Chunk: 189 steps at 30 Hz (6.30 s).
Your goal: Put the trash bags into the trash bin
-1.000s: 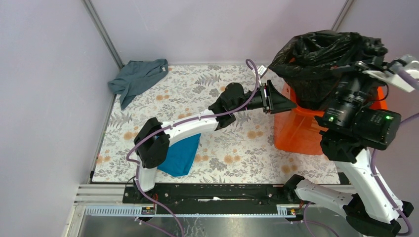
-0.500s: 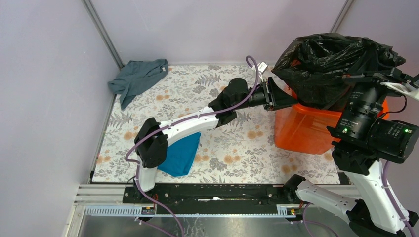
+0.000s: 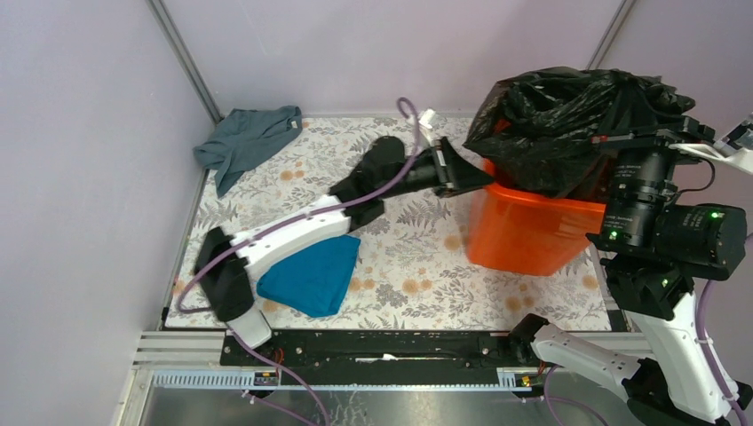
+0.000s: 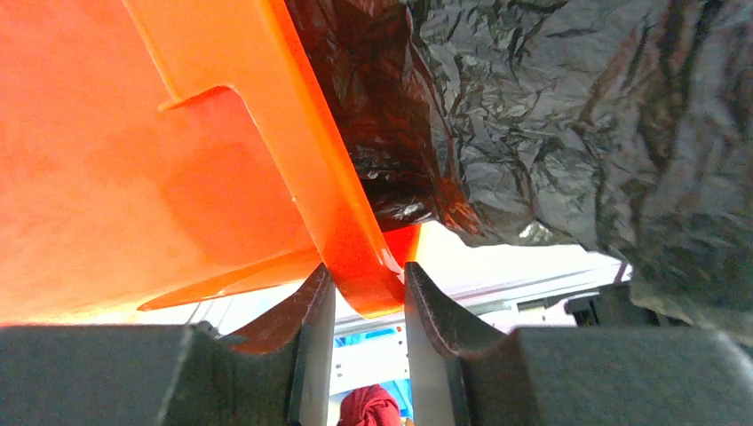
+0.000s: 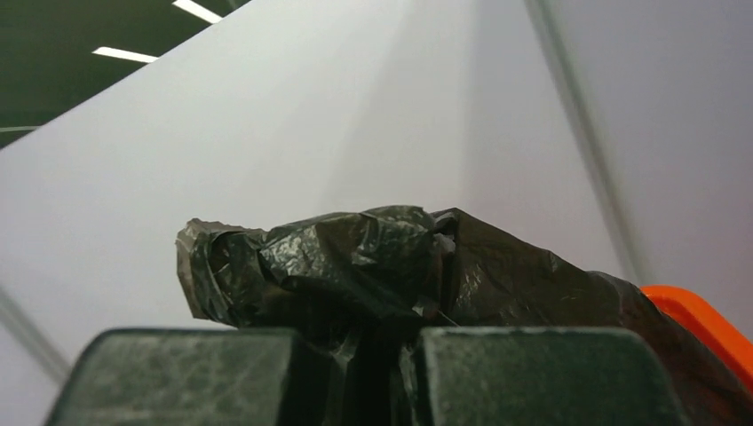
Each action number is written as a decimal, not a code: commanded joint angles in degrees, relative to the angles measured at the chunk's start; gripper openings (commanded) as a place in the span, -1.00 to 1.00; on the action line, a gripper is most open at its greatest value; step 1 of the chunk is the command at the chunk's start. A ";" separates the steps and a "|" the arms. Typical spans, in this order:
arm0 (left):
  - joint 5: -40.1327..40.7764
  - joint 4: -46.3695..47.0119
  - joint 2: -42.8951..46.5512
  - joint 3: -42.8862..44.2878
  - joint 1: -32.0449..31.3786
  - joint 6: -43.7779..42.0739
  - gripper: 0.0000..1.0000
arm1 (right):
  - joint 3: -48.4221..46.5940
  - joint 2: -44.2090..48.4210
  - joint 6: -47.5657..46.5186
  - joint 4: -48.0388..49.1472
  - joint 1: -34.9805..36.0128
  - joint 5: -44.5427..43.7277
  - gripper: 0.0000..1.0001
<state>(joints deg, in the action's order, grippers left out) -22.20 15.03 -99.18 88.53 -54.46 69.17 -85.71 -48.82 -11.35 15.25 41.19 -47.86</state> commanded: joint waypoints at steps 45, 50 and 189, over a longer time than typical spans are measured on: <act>9.01 -36.66 36.75 3.67 7.04 -44.65 0.98 | 9.31 1.96 36.79 -10.12 -0.23 27.74 -0.90; 3.78 -31.99 32.54 3.75 7.44 -42.73 0.98 | 10.40 4.39 38.93 -7.15 -0.19 27.78 -0.88; 11.88 -17.26 50.40 -40.59 19.65 -17.00 -1.00 | -37.91 -39.34 13.93 -75.47 27.44 -2.04 0.99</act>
<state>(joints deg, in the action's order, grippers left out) -10.28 -4.99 -48.93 47.77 -35.00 51.46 -121.64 -83.66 6.02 -56.75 62.00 -20.93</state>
